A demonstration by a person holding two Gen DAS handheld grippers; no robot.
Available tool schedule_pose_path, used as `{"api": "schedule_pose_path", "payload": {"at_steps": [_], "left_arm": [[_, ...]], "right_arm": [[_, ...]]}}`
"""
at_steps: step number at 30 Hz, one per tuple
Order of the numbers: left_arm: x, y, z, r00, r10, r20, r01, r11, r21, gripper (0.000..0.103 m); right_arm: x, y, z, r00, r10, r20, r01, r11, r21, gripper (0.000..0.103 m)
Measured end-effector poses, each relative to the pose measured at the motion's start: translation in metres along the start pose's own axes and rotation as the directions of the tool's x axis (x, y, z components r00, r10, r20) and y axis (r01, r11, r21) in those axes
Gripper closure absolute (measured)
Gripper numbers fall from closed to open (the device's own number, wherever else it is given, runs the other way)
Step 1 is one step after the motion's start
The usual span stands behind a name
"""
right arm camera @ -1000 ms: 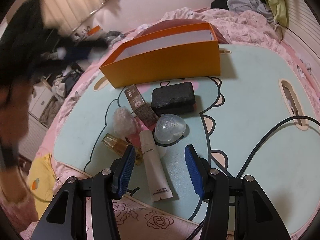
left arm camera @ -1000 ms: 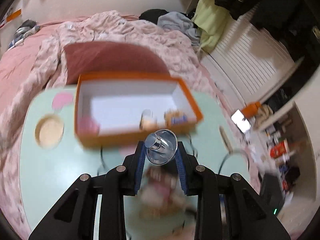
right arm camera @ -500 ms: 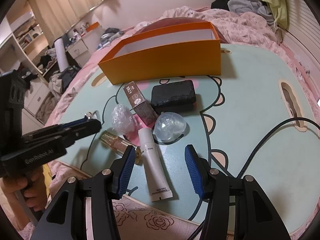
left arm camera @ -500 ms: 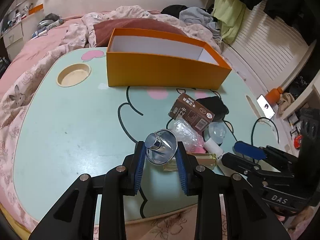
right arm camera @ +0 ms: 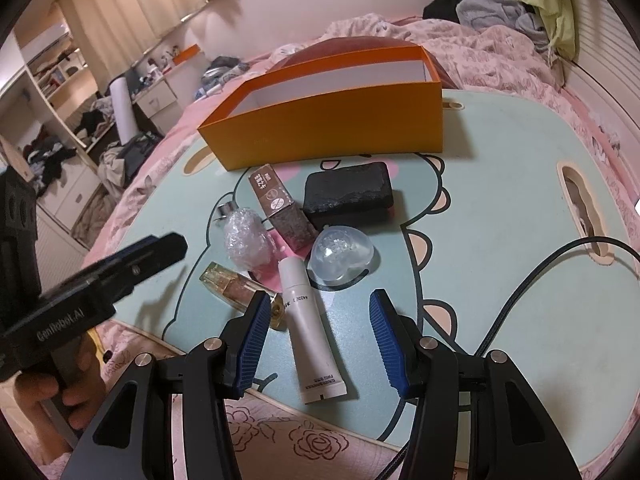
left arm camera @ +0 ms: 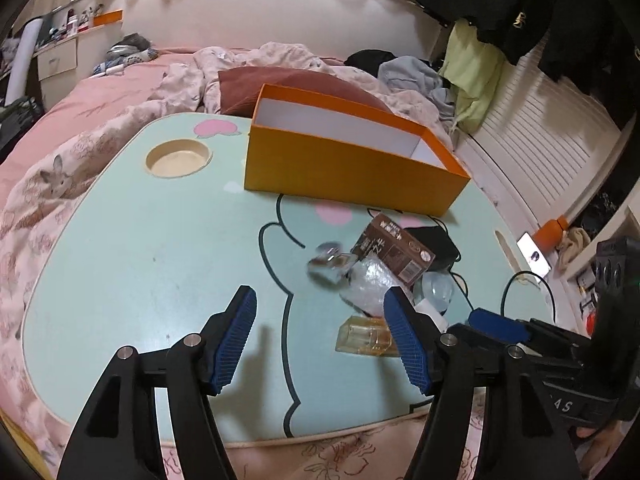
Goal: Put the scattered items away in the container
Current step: 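Carry the round silver item out and release it on the table, then move the right gripper over the orange box toward the keychains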
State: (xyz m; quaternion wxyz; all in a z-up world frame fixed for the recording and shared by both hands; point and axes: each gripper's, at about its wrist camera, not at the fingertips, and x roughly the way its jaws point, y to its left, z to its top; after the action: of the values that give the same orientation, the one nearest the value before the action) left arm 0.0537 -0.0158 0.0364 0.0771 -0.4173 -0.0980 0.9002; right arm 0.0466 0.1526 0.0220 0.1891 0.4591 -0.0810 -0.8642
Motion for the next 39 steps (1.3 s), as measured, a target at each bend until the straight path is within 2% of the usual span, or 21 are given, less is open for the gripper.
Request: {"api": "schedule_pose_path", "payload": {"at_steps": [2, 7, 16, 24, 29, 31, 35, 37, 39], "left_arm": [[0.004, -0.005, -0.001, 0.999, 0.049, -0.022, -0.048, 0.998, 0.028, 0.036], [0.001, -0.009, -0.002, 0.999, 0.036, 0.001, -0.036, 0.998, 0.052, 0.036], [0.003, 0.002, -0.002, 1.0, 0.028, -0.011, -0.028, 1.0, 0.011, 0.036], [0.003, 0.0, -0.002, 0.999, 0.031, -0.013, -0.031, 0.999, 0.018, 0.036], [0.001, 0.001, -0.002, 0.999, 0.034, -0.01, -0.034, 0.999, 0.017, 0.036], [0.001, 0.0, -0.003, 0.999, 0.031, -0.013, -0.031, 0.999, 0.02, 0.036], [0.0, 0.0, -0.003, 1.0, 0.025, -0.012, -0.025, 0.999, 0.023, 0.036], [0.0, 0.001, -0.003, 1.0, 0.024, -0.011, -0.023, 0.999, 0.024, 0.036], [0.0, 0.001, -0.003, 1.0, 0.021, -0.011, -0.021, 1.0, 0.024, 0.036]], "right_arm": [[0.001, 0.002, 0.001, 1.0, -0.003, -0.003, 0.003, 1.0, -0.005, 0.052], [0.0, 0.003, 0.002, 1.0, -0.009, 0.001, 0.009, 1.0, -0.011, 0.052], [0.0, 0.003, 0.002, 1.0, -0.009, -0.005, 0.009, 1.0, -0.013, 0.052], [0.0, 0.004, 0.001, 1.0, -0.009, -0.005, 0.009, 1.0, -0.013, 0.052], [-0.008, 0.004, 0.009, 1.0, 0.02, 0.003, -0.02, 1.0, -0.018, 0.054], [-0.022, 0.004, 0.027, 0.999, 0.011, 0.044, -0.009, 0.999, -0.041, 0.058], [-0.054, 0.003, 0.093, 0.976, -0.134, 0.17, 0.156, 0.98, -0.125, 0.058], [-0.052, 0.0, 0.137, 0.976, -0.178, 0.128, 0.198, 0.965, -0.169, 0.058], [-0.028, -0.003, 0.177, 0.976, -0.216, -0.006, 0.209, 0.951, -0.228, 0.061]]}}
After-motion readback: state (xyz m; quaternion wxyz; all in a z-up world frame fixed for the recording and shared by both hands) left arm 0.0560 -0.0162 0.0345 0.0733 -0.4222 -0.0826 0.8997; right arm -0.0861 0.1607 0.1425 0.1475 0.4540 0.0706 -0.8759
